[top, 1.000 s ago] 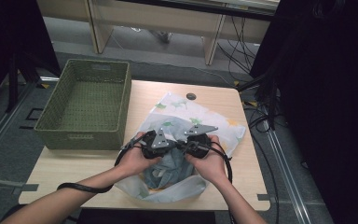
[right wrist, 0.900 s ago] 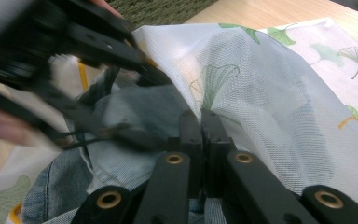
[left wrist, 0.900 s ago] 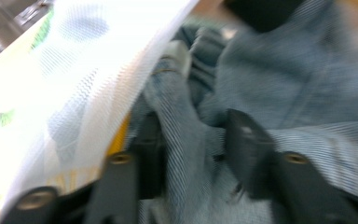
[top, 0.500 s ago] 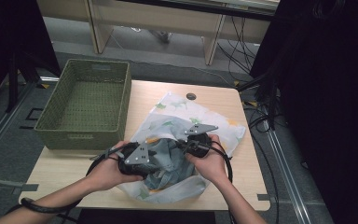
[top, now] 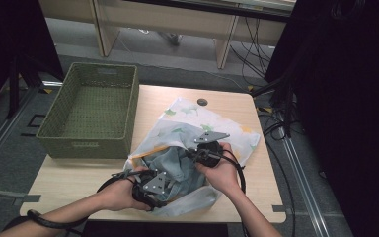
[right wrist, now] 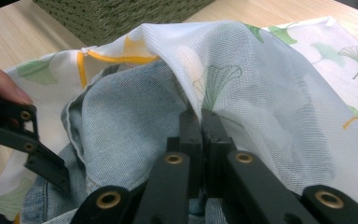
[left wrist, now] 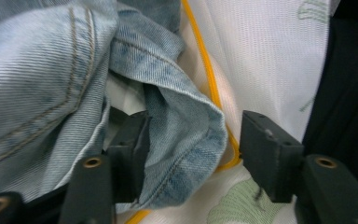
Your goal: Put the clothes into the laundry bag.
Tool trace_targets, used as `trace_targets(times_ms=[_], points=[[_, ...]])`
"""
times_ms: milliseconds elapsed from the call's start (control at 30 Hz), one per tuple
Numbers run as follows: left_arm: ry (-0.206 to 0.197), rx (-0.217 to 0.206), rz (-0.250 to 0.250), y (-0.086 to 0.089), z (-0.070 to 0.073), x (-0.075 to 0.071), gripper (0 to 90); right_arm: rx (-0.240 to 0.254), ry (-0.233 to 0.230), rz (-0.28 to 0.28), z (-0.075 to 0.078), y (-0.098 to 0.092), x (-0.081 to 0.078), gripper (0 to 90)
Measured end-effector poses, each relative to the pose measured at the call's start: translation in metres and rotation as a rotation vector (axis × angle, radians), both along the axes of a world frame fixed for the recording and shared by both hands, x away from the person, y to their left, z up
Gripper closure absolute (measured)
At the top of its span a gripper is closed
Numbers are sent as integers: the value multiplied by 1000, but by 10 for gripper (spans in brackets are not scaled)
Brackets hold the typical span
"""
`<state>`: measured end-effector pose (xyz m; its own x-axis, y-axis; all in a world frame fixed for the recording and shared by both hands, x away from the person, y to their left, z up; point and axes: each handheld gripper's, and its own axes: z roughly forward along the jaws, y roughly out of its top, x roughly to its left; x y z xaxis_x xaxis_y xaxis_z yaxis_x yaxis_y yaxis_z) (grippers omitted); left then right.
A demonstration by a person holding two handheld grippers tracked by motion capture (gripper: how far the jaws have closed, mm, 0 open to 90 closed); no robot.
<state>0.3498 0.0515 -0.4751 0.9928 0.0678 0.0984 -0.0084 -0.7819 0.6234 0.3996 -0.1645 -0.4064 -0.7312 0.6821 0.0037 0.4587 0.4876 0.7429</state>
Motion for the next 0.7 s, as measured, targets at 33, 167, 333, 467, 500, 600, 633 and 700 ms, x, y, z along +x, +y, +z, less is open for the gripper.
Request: trace_targets(times_ms=[33, 167, 333, 467, 500, 600, 633, 700], points=[[6, 3, 7, -2, -1, 1, 485, -1, -2, 3, 0, 0, 0, 899], [22, 28, 4, -9, -5, 2, 593, -1, 0, 6, 0, 0, -1, 899], [20, 52, 46, -19, -7, 2, 769, -5, 0, 8, 0, 1, -1, 899], [16, -15, 139, -20, -1, 8, 876, 4, 1, 10, 1, 2, -2, 900], [6, -32, 155, -19, 3, 10, 880, 4, 0, 10, 3, 3, -3, 900], [-23, -86, 206, -17, 12, 17, 884, 14, -19, 20, 10, 6, -8, 900], [-25, -99, 218, -17, 14, 18, 884, 17, -38, 28, 14, 7, -9, 900], [-40, -131, 242, -17, 18, 22, 885, 25, -54, 38, 20, 9, -11, 900]])
